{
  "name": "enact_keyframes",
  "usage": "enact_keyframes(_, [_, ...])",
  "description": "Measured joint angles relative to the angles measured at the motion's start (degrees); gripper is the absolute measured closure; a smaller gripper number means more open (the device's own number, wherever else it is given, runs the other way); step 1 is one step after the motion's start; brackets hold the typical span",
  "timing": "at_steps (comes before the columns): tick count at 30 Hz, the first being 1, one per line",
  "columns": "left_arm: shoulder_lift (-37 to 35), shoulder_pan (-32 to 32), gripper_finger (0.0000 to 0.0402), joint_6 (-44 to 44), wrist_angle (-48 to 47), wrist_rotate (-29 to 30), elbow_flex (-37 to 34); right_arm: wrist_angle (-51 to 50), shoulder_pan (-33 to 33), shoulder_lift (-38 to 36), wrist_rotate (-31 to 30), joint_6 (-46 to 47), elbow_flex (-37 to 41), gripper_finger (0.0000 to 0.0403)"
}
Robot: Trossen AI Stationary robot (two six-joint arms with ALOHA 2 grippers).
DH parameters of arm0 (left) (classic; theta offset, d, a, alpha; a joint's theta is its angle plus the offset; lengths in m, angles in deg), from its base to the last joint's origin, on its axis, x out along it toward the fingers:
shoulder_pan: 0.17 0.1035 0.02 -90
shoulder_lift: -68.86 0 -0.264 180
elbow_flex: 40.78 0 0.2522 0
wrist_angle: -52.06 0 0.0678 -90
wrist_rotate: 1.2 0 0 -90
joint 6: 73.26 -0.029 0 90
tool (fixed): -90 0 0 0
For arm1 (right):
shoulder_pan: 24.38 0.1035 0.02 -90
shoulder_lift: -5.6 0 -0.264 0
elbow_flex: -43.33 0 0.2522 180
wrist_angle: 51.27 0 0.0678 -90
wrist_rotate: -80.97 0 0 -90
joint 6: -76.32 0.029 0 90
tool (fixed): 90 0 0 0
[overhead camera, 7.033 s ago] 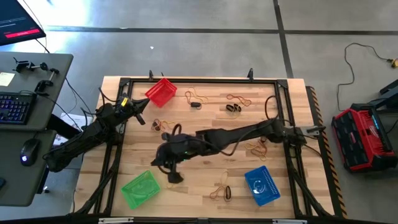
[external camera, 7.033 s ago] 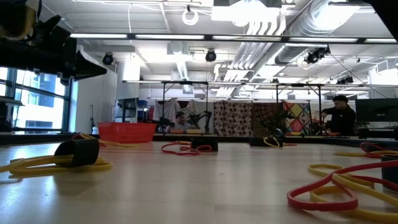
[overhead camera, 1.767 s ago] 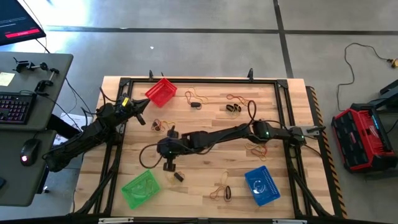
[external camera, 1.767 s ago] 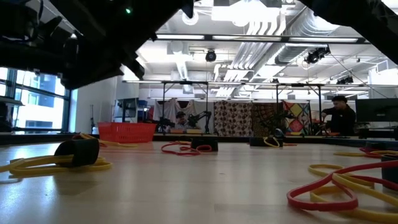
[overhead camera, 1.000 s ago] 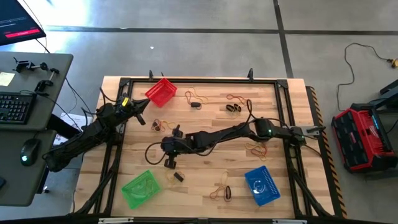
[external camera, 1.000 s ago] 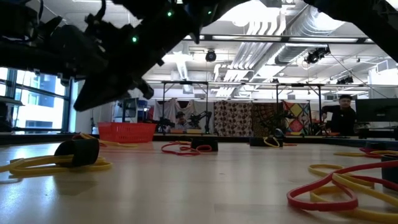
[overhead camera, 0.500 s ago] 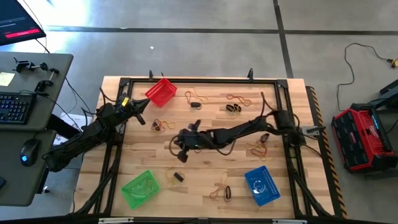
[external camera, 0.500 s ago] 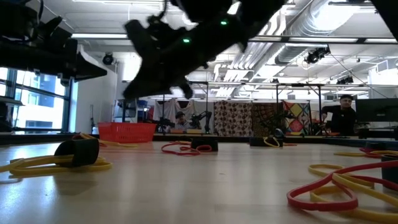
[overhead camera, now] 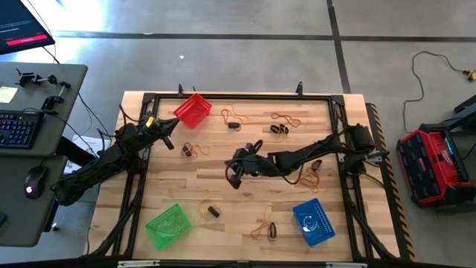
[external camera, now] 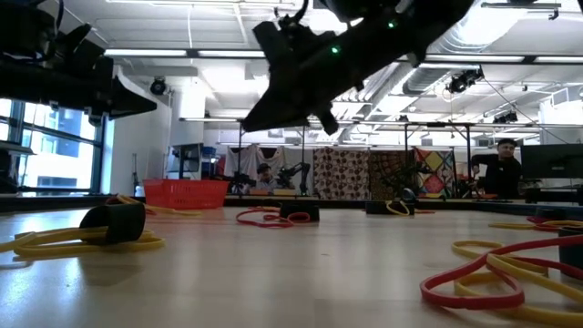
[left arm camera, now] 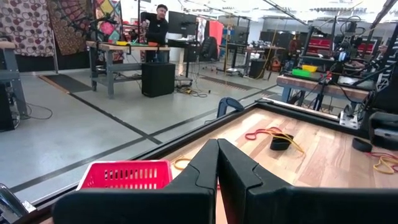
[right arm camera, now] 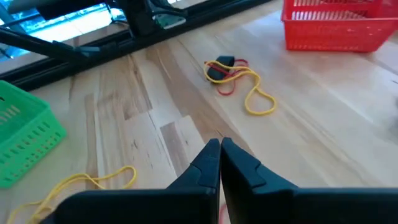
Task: Sort rubber bands into baskets
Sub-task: Put the black rubber band into the blue basket
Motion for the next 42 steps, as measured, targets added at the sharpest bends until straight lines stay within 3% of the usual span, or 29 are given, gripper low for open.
enact_keyframes(12, [0.0, 0.0, 0.0401, 0.0, 0.0, 0.0, 0.0, 0.1, -4.0, -10.2, 0.0, 1.3, 11.6, 0.0403])
enact_keyframes(20, [0.0, 0.0, 0.0401, 0.0, 0.0, 0.0, 0.0, -8.9, -8.9, -17.6, -4.0, 5.6, 19.3, 0.0403])
enact_keyframes(34, [0.0, 0.0, 0.0401, 0.0, 0.0, 0.0, 0.0, -19.6, -20.6, -18.4, -2.9, 6.0, 22.2, 0.0402])
enact_keyframes(38, [0.0, 0.0, 0.0401, 0.0, 0.0, 0.0, 0.0, -21.8, -23.7, -18.4, -1.9, 3.7, 22.2, 0.0377])
enact_keyframes(42, [0.0, 0.0, 0.0401, 0.0, 0.0, 0.0, 0.0, -22.1, -25.5, -18.4, -1.8, 0.7, 22.2, 0.0326])
